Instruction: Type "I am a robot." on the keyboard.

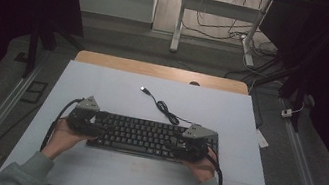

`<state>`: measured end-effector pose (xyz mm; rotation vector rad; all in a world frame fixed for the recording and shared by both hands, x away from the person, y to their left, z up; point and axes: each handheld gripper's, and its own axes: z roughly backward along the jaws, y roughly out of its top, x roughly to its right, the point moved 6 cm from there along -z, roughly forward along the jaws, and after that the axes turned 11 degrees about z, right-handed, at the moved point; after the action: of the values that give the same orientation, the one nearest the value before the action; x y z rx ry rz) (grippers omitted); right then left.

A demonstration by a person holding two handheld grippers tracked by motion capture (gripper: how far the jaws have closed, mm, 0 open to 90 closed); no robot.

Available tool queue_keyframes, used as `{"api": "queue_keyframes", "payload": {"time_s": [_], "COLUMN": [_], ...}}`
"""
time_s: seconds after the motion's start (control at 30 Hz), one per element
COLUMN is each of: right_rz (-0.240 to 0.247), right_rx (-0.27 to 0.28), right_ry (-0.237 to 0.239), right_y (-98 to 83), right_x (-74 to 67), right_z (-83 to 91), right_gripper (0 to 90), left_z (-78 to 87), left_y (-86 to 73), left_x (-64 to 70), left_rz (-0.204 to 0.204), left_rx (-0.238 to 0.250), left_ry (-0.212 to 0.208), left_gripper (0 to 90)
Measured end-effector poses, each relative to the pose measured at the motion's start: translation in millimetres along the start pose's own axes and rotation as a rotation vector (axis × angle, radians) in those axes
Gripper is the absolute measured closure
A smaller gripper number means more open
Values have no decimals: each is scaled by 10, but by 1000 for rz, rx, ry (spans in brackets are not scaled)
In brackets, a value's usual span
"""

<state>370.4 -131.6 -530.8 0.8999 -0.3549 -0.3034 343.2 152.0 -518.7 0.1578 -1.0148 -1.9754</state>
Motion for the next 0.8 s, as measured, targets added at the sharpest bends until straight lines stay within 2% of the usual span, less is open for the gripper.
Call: {"api": "queue_keyframes", "payload": {"time_s": [0.07, 0.2, 0.3, 0.53, 0.8], "right_rz": [4, 6, 8, 10, 9], "right_rx": [-2, -7, -9, -15, -15], "right_ry": [3, -1, -5, -13, -6], "right_y": [-2, -8, -13, -27, -30], "right_x": [-7, 1, 7, 19, 10], "right_z": [-9, -16, -13, -4, -18], "right_gripper": [468, 467, 466, 464, 463], "left_z": [-47, -117, -159, -267, -409], "left_y": [-18, -47, -75, -137, -206], "left_x": [52, 152, 211, 298, 347], "left_rz": [-37, -68, -84, -117, -143], "left_rx": [-15, -35, -50, -99, -158], "left_ry": [-4, -37, -57, -82, -76], "left_gripper": [436, 500, 581, 887, 889]}}
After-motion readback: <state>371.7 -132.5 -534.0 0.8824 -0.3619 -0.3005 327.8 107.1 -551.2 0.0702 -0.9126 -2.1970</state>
